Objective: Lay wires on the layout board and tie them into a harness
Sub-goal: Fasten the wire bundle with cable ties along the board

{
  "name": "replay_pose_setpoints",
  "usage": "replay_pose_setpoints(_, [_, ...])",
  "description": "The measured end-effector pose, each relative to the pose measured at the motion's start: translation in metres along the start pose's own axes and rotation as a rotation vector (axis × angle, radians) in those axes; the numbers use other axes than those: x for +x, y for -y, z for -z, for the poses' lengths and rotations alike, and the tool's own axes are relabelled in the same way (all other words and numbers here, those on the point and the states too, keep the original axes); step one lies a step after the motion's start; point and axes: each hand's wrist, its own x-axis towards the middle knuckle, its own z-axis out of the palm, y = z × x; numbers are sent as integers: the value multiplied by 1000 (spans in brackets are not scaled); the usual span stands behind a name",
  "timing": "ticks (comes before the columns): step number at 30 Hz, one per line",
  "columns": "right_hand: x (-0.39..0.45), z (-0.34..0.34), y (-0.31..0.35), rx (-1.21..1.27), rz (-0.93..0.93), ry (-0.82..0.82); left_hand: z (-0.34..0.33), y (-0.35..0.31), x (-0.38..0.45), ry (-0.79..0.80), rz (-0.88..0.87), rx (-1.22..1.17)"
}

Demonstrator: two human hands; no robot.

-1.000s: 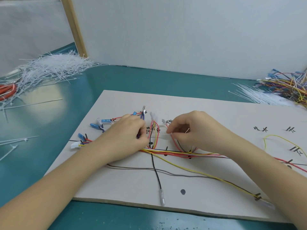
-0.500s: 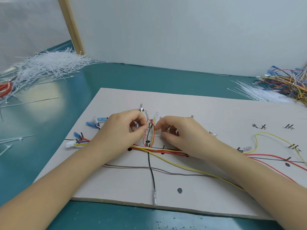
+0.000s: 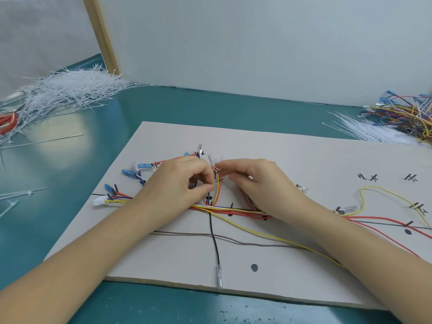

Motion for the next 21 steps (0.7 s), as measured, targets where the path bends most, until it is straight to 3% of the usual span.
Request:
replay_pose_setpoints(8, [1,-1,0,-87,3,22,-3,1,0,42,-59,124])
replay_pose_setpoints(21, [-1,0,2,-146,10,49,-5,5,0,-22,33,33])
